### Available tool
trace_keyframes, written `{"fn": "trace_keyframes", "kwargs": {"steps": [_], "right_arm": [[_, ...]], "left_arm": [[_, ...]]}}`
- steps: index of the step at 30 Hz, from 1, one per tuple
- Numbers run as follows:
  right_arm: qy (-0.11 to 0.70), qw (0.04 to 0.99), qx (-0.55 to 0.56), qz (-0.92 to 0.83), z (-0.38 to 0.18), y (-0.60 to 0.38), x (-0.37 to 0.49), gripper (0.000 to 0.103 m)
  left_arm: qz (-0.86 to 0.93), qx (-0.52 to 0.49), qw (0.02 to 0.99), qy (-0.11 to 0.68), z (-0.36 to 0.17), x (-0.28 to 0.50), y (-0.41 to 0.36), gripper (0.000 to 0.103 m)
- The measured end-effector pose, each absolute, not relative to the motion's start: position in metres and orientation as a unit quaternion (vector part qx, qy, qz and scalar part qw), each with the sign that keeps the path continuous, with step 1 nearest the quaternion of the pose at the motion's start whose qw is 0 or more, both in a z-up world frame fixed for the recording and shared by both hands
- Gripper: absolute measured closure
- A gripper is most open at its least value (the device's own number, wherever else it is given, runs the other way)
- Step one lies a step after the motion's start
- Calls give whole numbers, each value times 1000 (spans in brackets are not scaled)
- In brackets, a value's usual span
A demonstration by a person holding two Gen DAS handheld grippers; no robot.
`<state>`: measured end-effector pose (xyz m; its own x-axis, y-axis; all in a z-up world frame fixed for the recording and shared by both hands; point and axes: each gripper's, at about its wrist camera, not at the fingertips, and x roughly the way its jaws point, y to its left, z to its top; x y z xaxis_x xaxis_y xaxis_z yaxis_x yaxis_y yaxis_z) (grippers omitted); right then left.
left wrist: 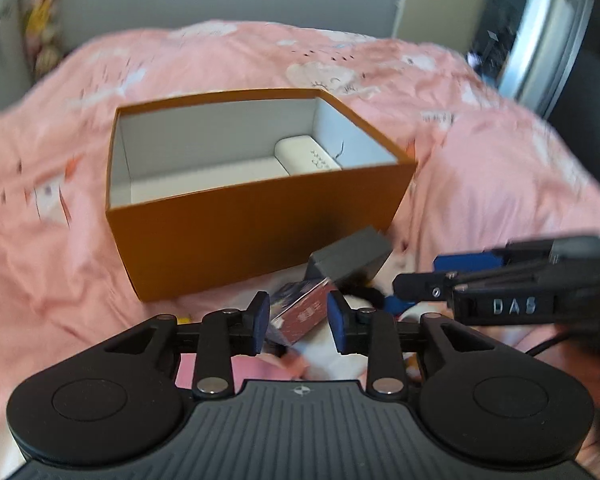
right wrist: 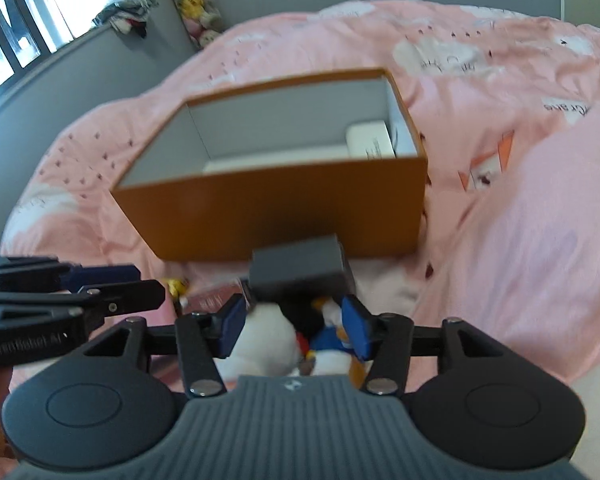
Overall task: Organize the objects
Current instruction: 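Withdraw both tools from the orange box back to the item pile, then grasp the maroon card box with the left tool while the right grasps the dark gray box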
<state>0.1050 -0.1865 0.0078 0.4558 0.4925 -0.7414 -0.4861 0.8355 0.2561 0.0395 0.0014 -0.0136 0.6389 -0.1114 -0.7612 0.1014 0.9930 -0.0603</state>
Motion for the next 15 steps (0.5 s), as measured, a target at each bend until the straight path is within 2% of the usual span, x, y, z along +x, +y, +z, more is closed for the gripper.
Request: {"fn": "trace_keyframes", "kwargs": {"steps": [1,3,4,9,15], "right_arm": [[433,855,-5,285,5,-186,103,47],[431,859,-19,276,-1,-183,101,46],[433,857,-22,277,-4,-182,102,46],[440,851,-26,285,-13,-178,106,39],[447,848,-34,283,-20,-174,111,38]], "left_arm": [[-59,12,907,417,-16,35,-3,63],[-70,40,907,412,-22,32,-9,52],[-73,52,906,413,-26,32,-11,51],[-73,101,901,416,-43,36,-23,51],[-88,135,892,423,-59,44,-30,51]]}}
